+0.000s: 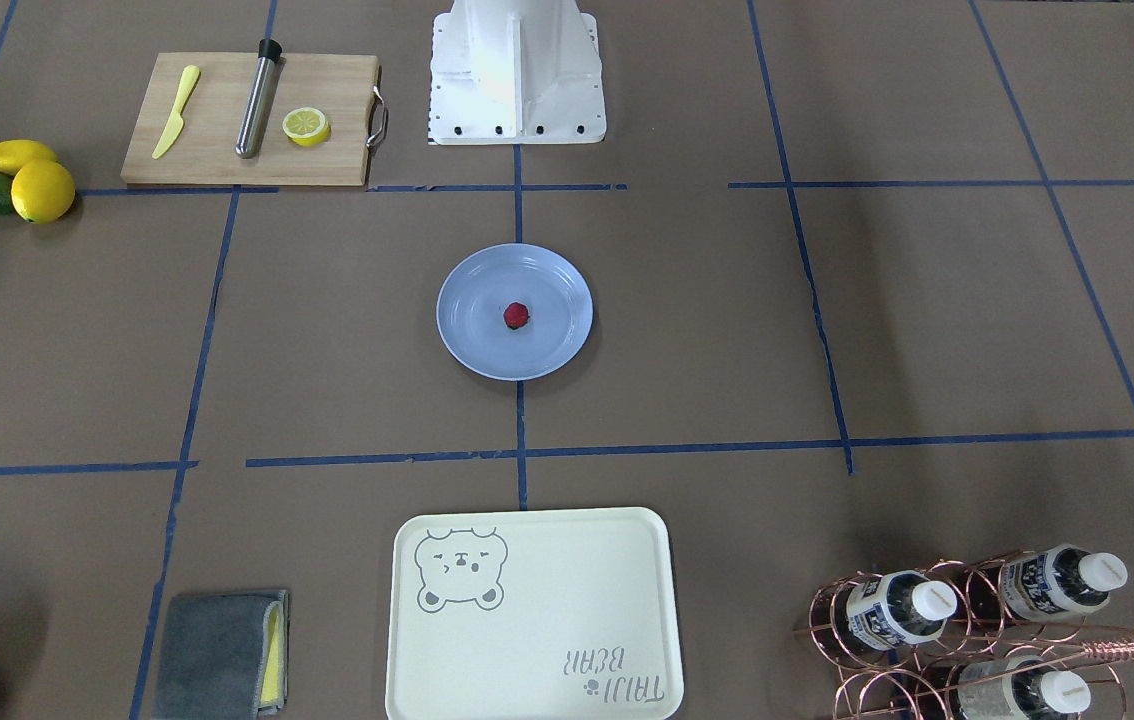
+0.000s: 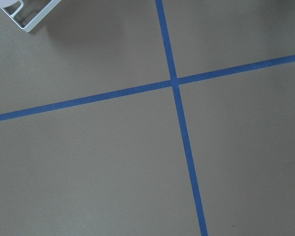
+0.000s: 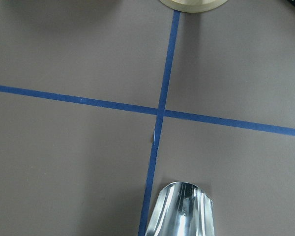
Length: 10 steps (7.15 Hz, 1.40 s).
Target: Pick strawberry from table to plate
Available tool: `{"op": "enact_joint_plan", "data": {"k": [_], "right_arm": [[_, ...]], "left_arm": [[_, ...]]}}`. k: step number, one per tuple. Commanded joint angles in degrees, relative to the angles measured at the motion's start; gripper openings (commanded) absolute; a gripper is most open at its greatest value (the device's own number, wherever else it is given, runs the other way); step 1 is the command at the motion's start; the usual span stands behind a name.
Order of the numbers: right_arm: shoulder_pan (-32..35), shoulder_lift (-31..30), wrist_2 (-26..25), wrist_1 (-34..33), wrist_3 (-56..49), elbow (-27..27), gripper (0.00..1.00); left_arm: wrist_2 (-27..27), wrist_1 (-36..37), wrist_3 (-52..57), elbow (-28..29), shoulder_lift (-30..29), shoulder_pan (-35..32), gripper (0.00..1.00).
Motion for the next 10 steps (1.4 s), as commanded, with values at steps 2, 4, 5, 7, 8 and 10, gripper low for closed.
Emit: {"op": "enact_joint_plan", "data": {"k": [2,4,5,7,8,10], "right_arm": [[0.5,0.7,0.0,-4.2,0.1,0.0,1.0],[0.5,0.7,0.0,-4.3,0.7,-0.3,1.0],[0.5,0.8,0.0,-4.1,5.7,0.1,1.0],[0.5,0.7,0.0,-3.5,8.4,0.2,1.0],[0.5,0.7,0.0,-3.4,8.2,0.2,1.0],[0.4,0.7,0.0,-3.3,8.1,0.2,1.0]], "left_arm": [[-0.1,0.0,-0.3,0.2,0.2,0.0,1.0],[-0.2,0.0,-2.0,0.5,0.2,0.0,1.0],[-0.3,-0.3,-4.3,0.4,0.2,0.0,1.0],[-0.3,-0.3,-4.7,0.6,0.3,0.0,1.0],[-0.3,-0.3,-7.4,0.6,0.3,0.0,1.0],[-0.3,-0.5,-9.6,0.6,0.2,0.0,1.0]]}}
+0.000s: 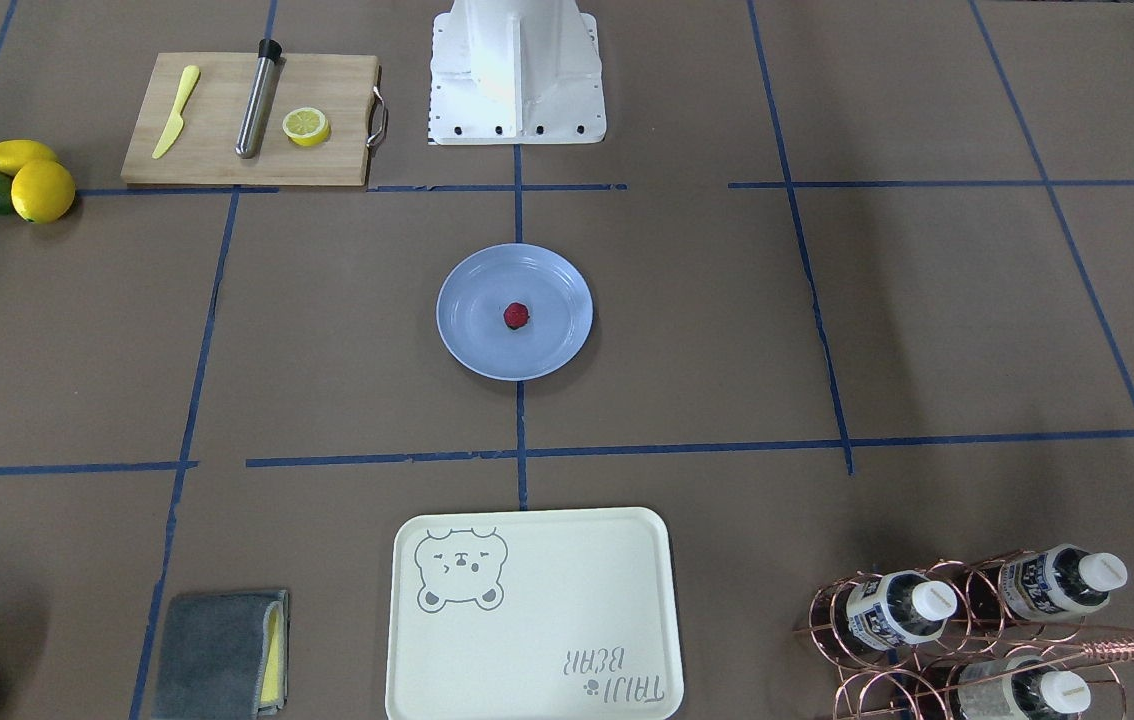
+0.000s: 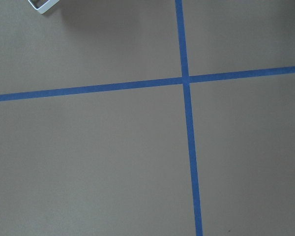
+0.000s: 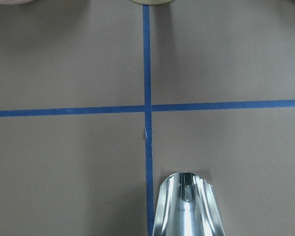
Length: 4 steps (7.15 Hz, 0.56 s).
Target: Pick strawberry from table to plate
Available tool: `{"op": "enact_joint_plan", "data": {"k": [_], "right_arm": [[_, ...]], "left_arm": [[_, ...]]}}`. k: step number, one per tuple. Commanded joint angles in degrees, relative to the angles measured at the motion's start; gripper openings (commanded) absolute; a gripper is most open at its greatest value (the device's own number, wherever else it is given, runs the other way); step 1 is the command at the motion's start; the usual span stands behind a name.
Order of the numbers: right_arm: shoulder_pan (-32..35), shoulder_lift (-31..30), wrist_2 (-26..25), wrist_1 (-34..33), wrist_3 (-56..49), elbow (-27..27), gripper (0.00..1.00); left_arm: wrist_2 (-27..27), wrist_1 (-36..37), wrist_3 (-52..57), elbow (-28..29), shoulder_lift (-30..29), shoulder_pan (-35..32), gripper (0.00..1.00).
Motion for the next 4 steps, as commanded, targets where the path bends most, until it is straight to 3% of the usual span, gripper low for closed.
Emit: {"op": "enact_joint_plan", "data": {"k": [1,4], "right_arm": [[-0.1,0.1,0.0,0.1,0.0,0.1,1.0],[-0.1,0.2,0.1,0.1,0.1,0.2,1.0]], "left_arm": [[0.0,-0.1,-1.1,0.0,-0.1,0.1,1.0],[-0.2,-0.1,-2.7,0.1,-0.2,0.0,1.0]]}}
